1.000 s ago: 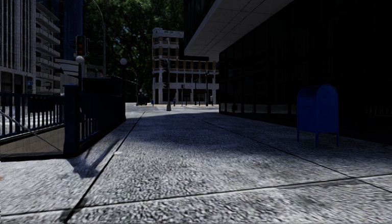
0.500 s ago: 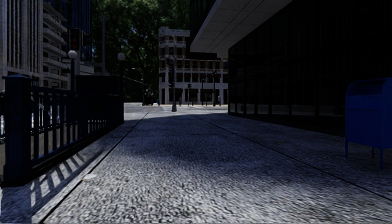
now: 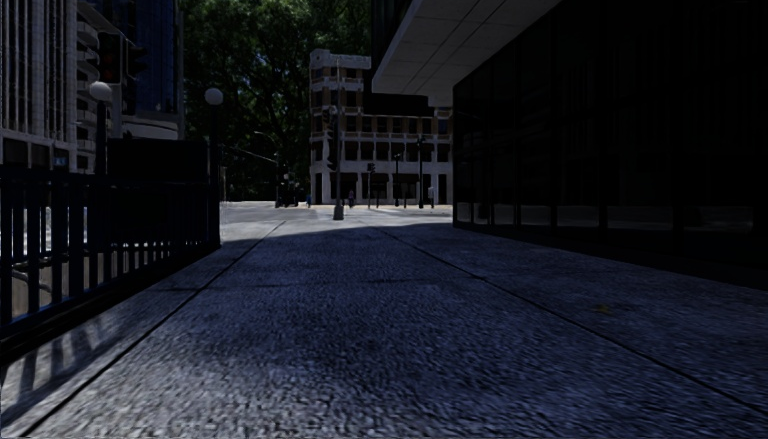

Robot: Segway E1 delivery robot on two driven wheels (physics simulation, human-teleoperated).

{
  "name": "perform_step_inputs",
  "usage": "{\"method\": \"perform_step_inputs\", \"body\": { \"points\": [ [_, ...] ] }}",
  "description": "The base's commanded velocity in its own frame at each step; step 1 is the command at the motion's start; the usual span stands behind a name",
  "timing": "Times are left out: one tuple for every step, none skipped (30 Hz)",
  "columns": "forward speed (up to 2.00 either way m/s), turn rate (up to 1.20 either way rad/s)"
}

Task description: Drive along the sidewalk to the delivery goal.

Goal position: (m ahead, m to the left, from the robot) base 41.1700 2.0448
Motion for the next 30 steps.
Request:
{"method": "perform_step_inputs", "body": {
  "points": [
    [2.0,0.0],
    [2.0,0.0],
    [2.0,0.0],
    [2.0,0.0],
    [2.0,0.0],
    [2.0,0.0],
    [2.0,0.0],
    [2.0,0.0],
    [2.0,0.0],
    [2.0,0.0],
    [2.0,0.0],
    [2.0,0.0],
    [2.0,0.0],
    [2.0,0.0],
    [2.0,0.0],
    [2.0,0.0],
    [2.0,0.0],
    [2.0,0.0],
    [2.0,0.0],
    [2.0,0.0],
    [2.0,0.0],
    [2.0,0.0],
    [2.0,0.0],
    [2.0,0.0],
    [2.0,0.0],
    [2.0,0.0],
    [2.0,0.0],
    [2.0,0.0],
    [2.0,0.0],
    [2.0,0.0]
  ]
}}
